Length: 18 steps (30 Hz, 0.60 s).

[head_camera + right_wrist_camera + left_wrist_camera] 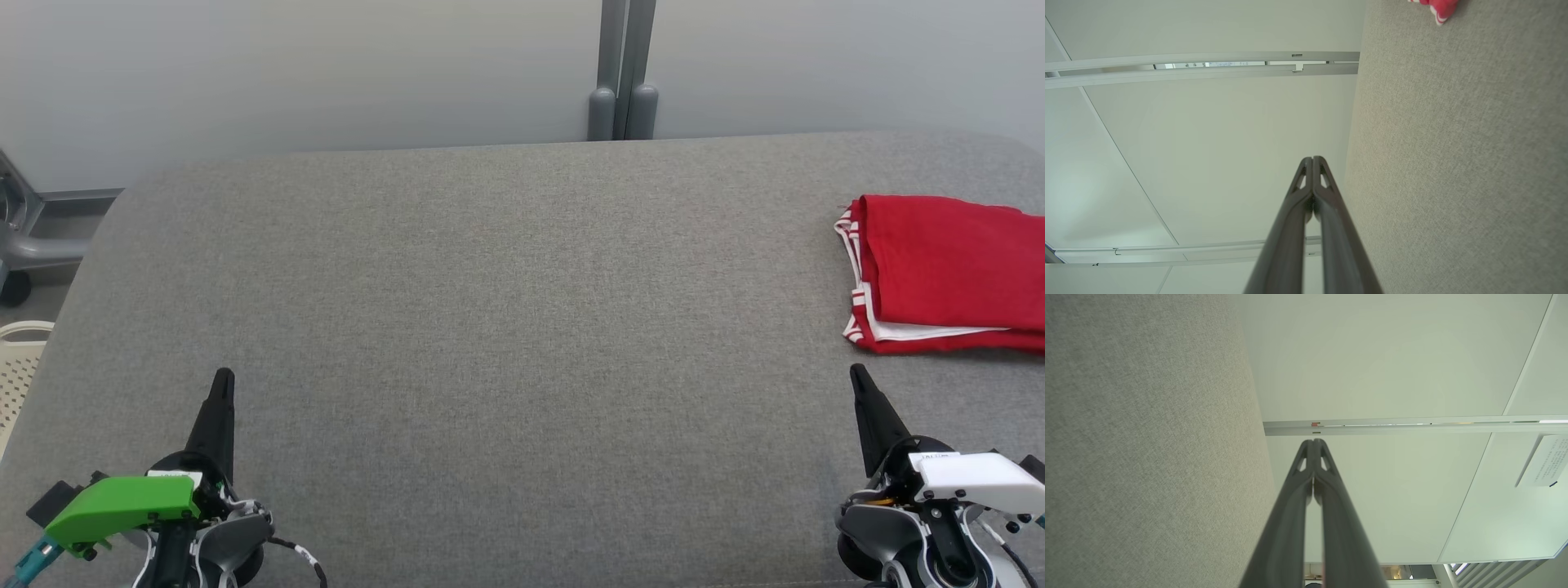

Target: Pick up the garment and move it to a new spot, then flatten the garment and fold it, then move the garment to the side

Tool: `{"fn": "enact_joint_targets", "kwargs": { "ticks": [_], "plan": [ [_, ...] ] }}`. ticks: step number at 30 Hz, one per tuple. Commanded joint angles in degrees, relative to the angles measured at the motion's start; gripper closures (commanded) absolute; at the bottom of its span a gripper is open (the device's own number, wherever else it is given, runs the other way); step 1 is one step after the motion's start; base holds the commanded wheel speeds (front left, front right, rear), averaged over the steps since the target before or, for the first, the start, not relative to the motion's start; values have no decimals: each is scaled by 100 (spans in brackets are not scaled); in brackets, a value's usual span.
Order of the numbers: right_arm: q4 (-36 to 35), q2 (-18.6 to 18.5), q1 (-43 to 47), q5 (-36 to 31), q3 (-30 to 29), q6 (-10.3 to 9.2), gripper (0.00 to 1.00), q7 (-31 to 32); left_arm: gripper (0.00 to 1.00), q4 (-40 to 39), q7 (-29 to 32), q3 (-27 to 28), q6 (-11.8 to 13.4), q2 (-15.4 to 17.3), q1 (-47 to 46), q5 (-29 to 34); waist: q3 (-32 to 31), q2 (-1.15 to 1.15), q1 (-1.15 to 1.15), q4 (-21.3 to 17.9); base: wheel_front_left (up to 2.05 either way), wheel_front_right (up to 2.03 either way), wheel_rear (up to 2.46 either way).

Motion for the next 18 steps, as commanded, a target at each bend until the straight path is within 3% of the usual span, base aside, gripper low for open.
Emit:
{"fn": "enact_joint_targets", "kwargs": {
  "ticks": [1,18],
  "plan": [
    [-33,-26,-56,22,-12,2,100,22,100,-15,22,16,-37,40,-103,9,0,0,0,0,0,0,0],
    [-32,-26,-55,21,-12,2,100,22,100,-16,21,14,-37,40,-101,8,0,0,0,0,0,0,0]
  ]
}}
